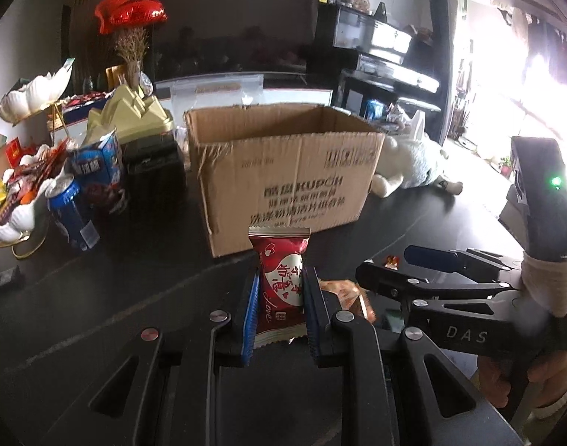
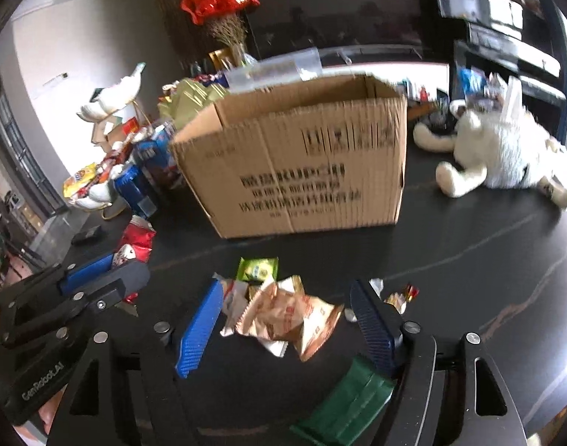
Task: Organize snacks
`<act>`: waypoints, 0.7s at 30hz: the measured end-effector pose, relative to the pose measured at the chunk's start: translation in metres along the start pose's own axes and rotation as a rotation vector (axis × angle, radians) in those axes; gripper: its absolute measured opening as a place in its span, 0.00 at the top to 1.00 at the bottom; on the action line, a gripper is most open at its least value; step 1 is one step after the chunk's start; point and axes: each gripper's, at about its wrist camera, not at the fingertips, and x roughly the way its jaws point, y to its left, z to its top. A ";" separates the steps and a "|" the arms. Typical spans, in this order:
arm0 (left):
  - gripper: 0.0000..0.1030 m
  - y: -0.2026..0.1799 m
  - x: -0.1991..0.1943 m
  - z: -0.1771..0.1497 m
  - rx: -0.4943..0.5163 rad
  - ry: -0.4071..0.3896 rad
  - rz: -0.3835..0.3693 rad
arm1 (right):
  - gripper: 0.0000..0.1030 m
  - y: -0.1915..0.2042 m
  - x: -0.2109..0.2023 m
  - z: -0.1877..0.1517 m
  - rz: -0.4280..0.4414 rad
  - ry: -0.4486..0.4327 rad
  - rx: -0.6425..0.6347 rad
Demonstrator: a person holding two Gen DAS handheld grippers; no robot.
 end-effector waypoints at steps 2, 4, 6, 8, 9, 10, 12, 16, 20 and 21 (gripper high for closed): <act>0.78 0.002 0.005 -0.005 -0.003 0.006 -0.002 | 0.30 -0.002 0.007 -0.004 0.001 0.014 0.016; 0.78 0.002 0.010 -0.008 -0.002 0.014 0.002 | 0.26 -0.005 0.015 -0.009 0.008 0.028 0.048; 0.78 0.002 0.016 -0.012 0.001 0.023 0.002 | 0.26 -0.009 0.023 -0.014 0.017 0.044 0.087; 0.78 0.003 0.021 -0.015 0.001 0.034 0.001 | 0.26 -0.012 0.029 -0.017 0.025 0.061 0.116; 0.78 0.003 0.024 -0.016 0.001 0.039 0.000 | 0.26 -0.014 0.033 -0.019 0.027 0.073 0.134; 0.78 0.004 0.026 -0.017 -0.001 0.043 0.000 | 0.26 -0.017 0.037 -0.020 0.027 0.079 0.153; 0.78 0.004 0.032 -0.019 0.001 0.054 -0.001 | 0.26 -0.021 0.043 -0.023 0.045 0.091 0.191; 0.78 0.005 0.039 -0.022 0.003 0.063 -0.004 | 0.26 -0.025 0.057 -0.026 0.079 0.128 0.225; 0.78 0.007 0.045 -0.023 -0.001 0.077 -0.005 | 0.26 -0.026 0.070 -0.025 0.095 0.155 0.262; 0.78 0.008 0.047 -0.024 -0.004 0.081 -0.003 | 0.26 -0.026 0.073 -0.026 0.097 0.161 0.271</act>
